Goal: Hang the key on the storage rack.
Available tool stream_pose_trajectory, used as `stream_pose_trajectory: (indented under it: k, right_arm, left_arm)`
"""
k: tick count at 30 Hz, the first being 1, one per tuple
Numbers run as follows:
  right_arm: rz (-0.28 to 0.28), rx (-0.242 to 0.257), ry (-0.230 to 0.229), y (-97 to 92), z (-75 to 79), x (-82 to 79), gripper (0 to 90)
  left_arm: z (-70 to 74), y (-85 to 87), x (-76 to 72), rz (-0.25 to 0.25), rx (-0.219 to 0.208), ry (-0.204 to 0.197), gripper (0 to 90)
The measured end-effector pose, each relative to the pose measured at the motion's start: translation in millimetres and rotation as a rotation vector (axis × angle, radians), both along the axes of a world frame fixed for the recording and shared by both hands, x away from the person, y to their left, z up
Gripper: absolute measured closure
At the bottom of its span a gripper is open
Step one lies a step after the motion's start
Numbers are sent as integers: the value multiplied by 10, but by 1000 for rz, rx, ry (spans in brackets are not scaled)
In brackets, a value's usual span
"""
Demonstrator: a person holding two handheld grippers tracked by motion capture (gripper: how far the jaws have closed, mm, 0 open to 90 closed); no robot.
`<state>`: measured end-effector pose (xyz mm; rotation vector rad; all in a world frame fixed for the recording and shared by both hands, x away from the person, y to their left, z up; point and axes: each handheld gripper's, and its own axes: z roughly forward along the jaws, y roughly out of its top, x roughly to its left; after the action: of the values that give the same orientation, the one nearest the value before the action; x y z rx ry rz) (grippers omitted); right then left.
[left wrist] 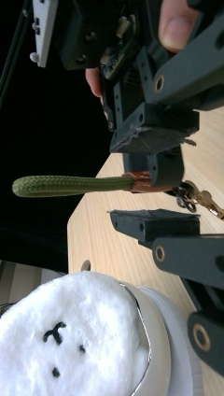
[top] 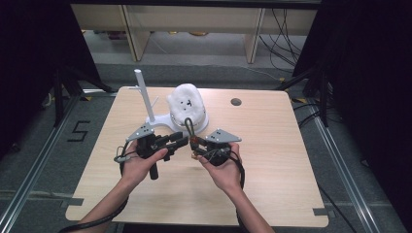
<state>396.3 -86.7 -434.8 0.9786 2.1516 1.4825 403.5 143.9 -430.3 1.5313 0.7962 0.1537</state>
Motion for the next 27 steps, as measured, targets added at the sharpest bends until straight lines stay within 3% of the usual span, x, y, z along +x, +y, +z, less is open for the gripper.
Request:
stream_pose_trajectory:
  k: [7,9,11,13,18,21,22,27]
  right_arm:
    - [4,-13,14,29,-14,-24,695]
    - [17,-9,-7,39,-24,-12,695]
    - [3,8,9,61,-27,-35,695]
    - [22,-7,0,53,-26,-21,695]
    - [10,-8,4,71,-21,-40,695]
    - [31,-16,-27,73,-25,-22,695]
    - [17,-11,0,75,-19,-43,695]
    - [14,-2,-11,96,-30,-40,695]
  left_arm:
    - [8,-6,40,-8,-2,17,655]
    - [5,-12,50,-5,-8,23,666]
    - [8,-18,57,-3,-8,25,680]
    - [13,-25,63,-5,-9,24,696]
    - [15,-37,64,-3,-2,17,738]
    - [14,-42,60,-3,3,10,767]
    - [14,-42,58,-2,3,6,779]
    - [23,-30,46,4,21,-5,827]
